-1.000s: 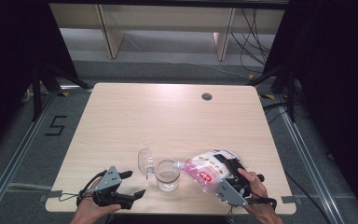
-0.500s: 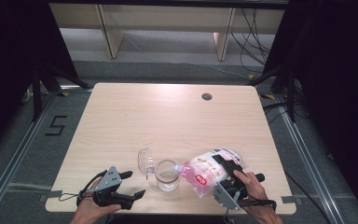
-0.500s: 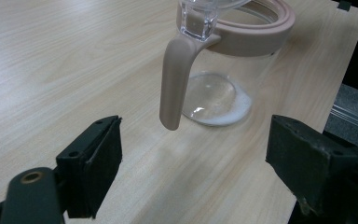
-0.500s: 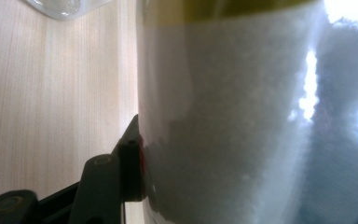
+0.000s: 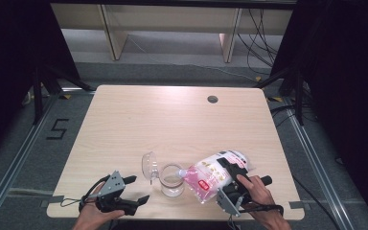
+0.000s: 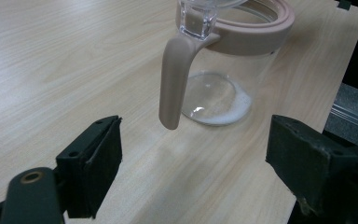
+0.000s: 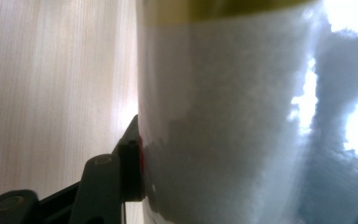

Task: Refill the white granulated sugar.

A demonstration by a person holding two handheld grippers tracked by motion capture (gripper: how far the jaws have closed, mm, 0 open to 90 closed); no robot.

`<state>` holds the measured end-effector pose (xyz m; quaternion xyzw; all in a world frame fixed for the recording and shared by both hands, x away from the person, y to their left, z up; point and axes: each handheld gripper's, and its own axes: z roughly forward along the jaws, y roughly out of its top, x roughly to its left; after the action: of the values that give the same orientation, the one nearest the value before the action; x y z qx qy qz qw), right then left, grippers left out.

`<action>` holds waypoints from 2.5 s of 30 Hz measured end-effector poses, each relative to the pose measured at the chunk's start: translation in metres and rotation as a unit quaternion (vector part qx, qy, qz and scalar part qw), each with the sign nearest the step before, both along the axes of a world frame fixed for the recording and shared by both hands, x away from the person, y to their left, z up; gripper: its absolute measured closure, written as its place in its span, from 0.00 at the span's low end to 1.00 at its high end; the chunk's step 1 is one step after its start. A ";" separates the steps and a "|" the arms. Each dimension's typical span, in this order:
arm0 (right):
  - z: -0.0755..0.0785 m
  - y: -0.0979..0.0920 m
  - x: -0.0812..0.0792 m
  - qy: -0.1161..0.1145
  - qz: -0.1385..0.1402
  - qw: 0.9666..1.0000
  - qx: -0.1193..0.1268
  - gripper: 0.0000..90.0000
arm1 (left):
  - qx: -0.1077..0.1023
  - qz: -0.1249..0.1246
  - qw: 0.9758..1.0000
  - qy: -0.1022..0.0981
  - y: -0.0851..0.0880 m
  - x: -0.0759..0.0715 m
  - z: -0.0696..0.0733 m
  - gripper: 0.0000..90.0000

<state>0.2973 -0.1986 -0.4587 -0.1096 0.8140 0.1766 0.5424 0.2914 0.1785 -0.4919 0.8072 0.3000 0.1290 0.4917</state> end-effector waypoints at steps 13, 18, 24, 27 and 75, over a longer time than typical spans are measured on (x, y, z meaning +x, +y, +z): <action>0.005 0.007 0.000 -0.037 0.017 0.997 -0.062 0.54 | 0.001 0.000 1.000 -0.001 0.000 0.000 0.000 0.20; 0.005 0.007 -0.001 -0.038 0.007 0.998 -0.057 0.54 | 0.000 0.001 1.000 -0.001 0.000 0.000 0.000 0.20; 0.007 0.006 0.000 -0.031 0.002 0.998 -0.061 0.54 | 0.001 0.000 1.000 -0.001 0.001 0.000 0.000 0.20; 0.012 0.007 0.001 -0.045 0.013 0.995 -0.091 0.54 | 0.000 0.000 1.000 -0.001 0.001 0.000 -0.001 0.20; 0.023 0.018 -0.004 -0.085 0.008 0.986 -0.145 0.55 | 0.004 0.001 1.000 -0.002 0.001 0.000 0.001 0.20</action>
<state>0.2930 -0.1810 -0.4362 -0.2081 0.7809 0.0505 0.5868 0.2910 0.1795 -0.4913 0.8087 0.2992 0.1319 0.4891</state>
